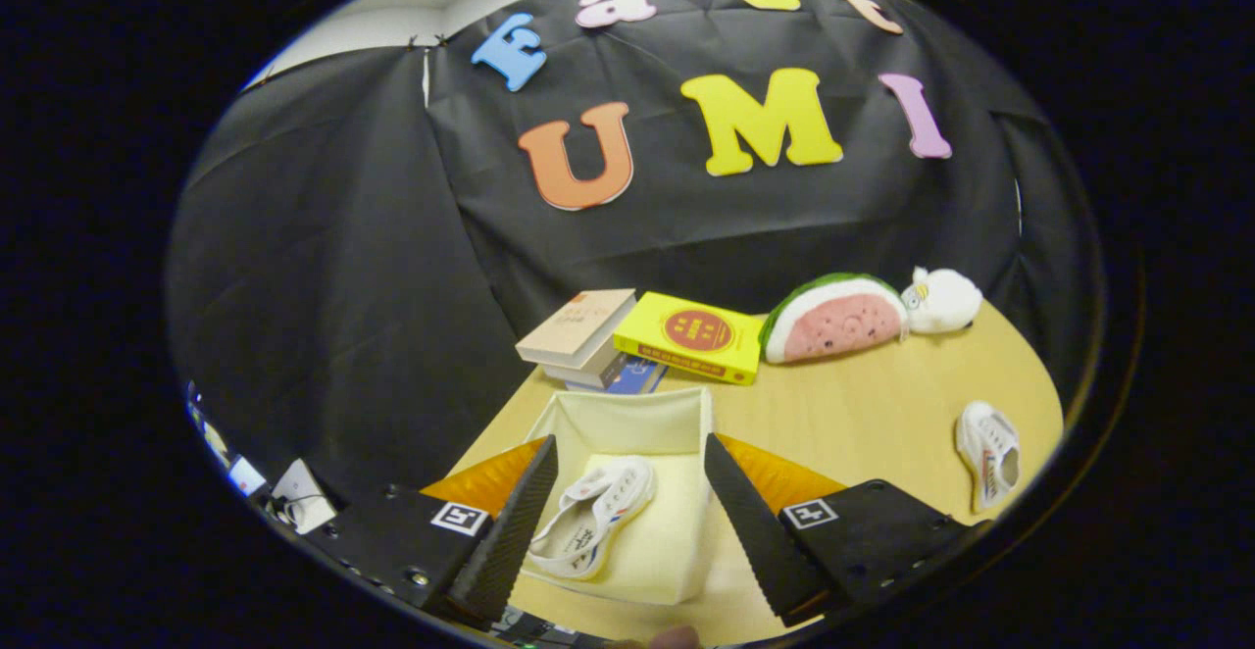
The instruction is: Open the storage box then place both shoes into the box .Put the left shoe in first, then the right shoe, with the right side of both shoes facing outward in a uniform manner.
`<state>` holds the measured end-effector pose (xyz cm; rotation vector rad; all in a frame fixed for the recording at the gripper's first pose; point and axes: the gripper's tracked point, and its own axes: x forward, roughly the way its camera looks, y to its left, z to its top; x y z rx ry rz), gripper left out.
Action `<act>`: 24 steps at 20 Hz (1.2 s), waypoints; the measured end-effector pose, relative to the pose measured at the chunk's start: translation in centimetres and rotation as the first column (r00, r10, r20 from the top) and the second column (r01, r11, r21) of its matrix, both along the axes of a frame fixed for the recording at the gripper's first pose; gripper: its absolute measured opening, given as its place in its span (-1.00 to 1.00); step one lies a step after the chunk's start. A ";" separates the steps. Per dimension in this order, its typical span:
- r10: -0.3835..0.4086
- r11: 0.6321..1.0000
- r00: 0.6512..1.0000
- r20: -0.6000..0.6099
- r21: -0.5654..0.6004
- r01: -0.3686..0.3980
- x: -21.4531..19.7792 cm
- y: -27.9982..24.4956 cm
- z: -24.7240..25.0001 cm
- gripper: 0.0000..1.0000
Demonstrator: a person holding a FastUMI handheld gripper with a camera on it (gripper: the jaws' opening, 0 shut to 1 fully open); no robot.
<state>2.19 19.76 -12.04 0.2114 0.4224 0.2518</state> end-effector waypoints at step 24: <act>-0.217 0.954 0.944 -0.248 -0.261 0.151 -5.0 -42.0 -19.8 0.88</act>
